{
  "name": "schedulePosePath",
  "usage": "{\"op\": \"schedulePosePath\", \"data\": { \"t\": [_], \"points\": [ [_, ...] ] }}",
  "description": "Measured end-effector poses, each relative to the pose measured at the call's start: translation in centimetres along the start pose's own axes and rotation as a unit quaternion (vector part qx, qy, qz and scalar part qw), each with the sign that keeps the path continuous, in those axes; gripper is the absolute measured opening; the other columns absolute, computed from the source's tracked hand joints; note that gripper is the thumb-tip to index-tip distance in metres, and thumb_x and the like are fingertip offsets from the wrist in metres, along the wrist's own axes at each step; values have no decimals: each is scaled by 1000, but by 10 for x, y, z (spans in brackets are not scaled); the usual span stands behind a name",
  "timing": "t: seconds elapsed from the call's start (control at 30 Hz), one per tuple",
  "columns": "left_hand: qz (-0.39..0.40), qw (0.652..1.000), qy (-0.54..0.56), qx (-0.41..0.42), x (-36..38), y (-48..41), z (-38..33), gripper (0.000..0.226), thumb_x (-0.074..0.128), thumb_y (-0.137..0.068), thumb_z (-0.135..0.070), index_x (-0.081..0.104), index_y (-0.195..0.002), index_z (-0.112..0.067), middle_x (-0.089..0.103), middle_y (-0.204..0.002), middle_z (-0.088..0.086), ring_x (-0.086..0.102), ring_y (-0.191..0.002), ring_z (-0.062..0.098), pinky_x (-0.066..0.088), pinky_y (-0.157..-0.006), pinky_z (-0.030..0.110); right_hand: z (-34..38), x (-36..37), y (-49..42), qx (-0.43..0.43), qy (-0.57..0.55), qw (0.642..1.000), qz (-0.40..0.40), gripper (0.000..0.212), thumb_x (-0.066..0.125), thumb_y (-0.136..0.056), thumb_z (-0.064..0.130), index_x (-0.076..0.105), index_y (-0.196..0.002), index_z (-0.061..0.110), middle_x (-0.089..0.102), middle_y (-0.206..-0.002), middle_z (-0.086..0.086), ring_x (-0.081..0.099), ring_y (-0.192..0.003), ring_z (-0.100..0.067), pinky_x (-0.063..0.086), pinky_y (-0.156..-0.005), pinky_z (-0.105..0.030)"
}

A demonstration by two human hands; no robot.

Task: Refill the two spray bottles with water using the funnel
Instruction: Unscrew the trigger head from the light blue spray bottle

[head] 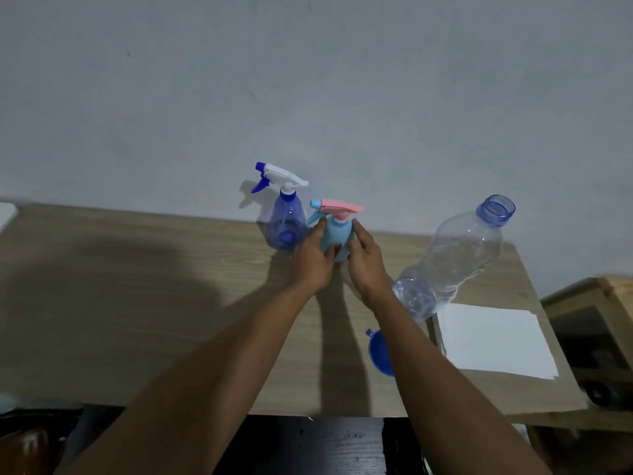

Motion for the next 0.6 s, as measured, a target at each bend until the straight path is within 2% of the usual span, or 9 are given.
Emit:
{"op": "schedulePosePath", "data": {
  "t": [0.1, 0.2, 0.37, 0.47, 0.53, 0.6],
  "points": [
    [-43, 999, -11, 17, -19, 33, -9, 50, 59, -93, -43, 44, -140, -34, 64, -127, -2, 62, -111, 20, 53, -91, 42, 12, -3, 36, -31, 3, 999, -6, 46, 37, -94, 13, 54, -135, 25, 57, -136, 2, 56, -123, -12, 48, -106, -39],
    [-47, 997, -18, 53, -39, 75, -17, 52, 59, -89, -53, 50, -136, -33, 67, -122, -2, 64, -108, 22, 53, -89, 41, 18, -5, 77, -51, -7, 999, 12, 46, 37, -92, 14, 54, -133, 26, 57, -136, 5, 54, -125, -9, 46, -108, -37],
    [-37, 997, -44, 56, -58, 149, -2, 67, 50, -80, -62, 54, -135, -26, 64, -129, 1, 61, -116, 23, 49, -95, 40, -5, -1, 152, -11, -16, 999, 38, 51, 41, -91, 16, 45, -125, 54, 52, -138, 21, 50, -131, -7, 40, -114, -41],
    [-31, 996, -63, 63, -61, 184, 9, 67, 51, -82, -60, 54, -136, -20, 62, -133, 1, 58, -120, 23, 47, -100, 41, -19, 5, 187, -11, -22, 998, 53, 53, 44, -89, 10, 49, -125, 49, 55, -129, 35, 52, -128, -4, 41, -113, -40],
    [-24, 997, -58, 51, -63, 201, 16, 62, 55, -84, -54, 52, -137, -21, 61, -134, -1, 57, -121, 20, 46, -101, 41, -24, 7, 202, -20, -17, 998, 53, 52, 45, -92, 6, 51, -131, 40, 55, -131, 33, 51, -128, -1, 41, -113, -40],
    [-16, 997, -59, 45, -65, 214, 22, 59, 56, -86, -51, 50, -139, -25, 60, -134, -4, 57, -120, 16, 47, -100, 41, -25, 9, 213, -28, -5, 998, 52, 50, 45, -89, 14, 51, -132, 38, 53, -136, 25, 49, -129, 0, 41, -113, -38]
  ]
}}
Point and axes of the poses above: each hand's wrist, its own y-axis away from the middle knuckle, its own x-axis out of the palm, z = x × y, the point moved 8 cm from there along -y, towards the middle knuckle
